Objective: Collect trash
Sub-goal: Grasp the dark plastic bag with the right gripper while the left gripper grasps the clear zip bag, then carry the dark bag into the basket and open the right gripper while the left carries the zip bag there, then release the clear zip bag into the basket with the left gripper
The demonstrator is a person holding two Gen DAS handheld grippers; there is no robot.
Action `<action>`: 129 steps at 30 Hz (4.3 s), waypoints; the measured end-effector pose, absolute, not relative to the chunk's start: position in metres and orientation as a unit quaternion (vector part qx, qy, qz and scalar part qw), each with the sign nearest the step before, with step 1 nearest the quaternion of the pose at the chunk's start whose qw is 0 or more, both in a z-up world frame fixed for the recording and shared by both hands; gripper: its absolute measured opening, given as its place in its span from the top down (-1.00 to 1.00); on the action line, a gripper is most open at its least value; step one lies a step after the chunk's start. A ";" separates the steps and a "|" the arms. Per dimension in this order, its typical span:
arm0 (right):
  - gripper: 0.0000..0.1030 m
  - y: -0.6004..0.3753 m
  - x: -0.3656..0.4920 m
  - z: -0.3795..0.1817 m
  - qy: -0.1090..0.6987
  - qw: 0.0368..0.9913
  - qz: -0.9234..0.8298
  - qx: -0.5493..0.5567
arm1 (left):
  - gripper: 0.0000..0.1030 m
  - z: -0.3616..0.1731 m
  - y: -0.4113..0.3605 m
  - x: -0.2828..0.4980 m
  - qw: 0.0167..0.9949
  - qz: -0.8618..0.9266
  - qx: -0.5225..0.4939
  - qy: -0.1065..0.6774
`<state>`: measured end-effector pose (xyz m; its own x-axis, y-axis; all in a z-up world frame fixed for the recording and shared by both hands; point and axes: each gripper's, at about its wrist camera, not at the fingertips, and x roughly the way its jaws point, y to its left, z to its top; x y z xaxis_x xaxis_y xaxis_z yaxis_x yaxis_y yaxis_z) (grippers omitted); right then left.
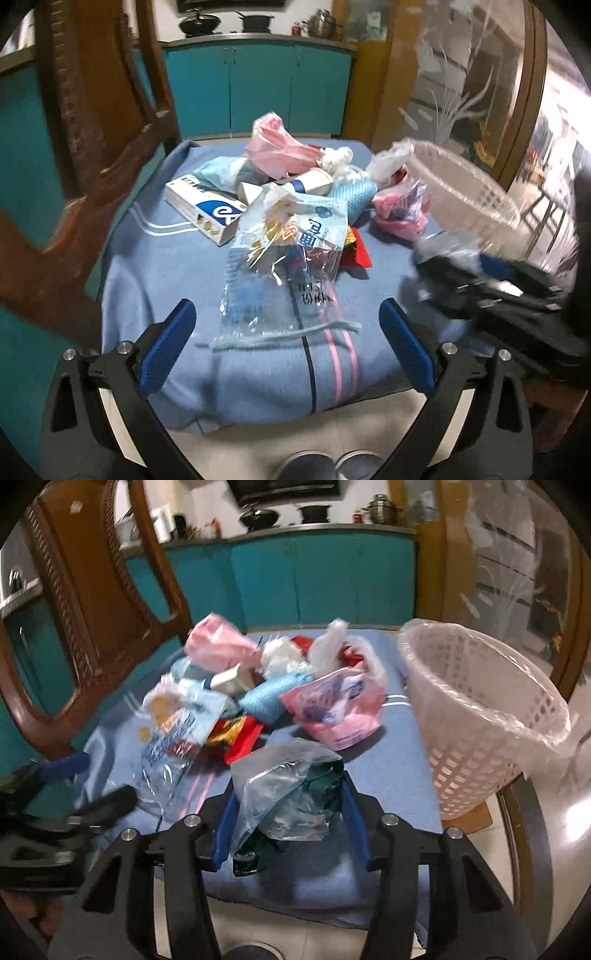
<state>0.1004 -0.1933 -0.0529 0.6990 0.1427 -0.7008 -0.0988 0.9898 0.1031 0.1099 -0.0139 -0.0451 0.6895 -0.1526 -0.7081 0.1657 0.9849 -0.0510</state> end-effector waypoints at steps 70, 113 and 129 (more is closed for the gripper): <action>-0.43 -0.346 0.186 -0.023 0.258 0.948 -0.149 0.110 | 0.82 -0.020 0.012 0.146 0.939 -0.044 -0.030 0.340; -0.93 -0.342 0.067 0.025 0.152 0.966 -0.137 0.161 | -0.88 0.043 -0.160 0.194 0.943 -0.198 0.037 0.264; -0.93 -0.204 0.082 -0.001 0.290 0.956 0.040 0.024 | -0.94 -0.023 -0.005 0.100 0.948 -0.058 -0.014 0.312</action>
<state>0.0824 -0.2045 -0.0012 0.8282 0.0903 -0.5531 -0.0628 0.9957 0.0685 0.0998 -0.0049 -0.0226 0.7989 -0.1187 -0.5896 0.1012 0.9929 -0.0628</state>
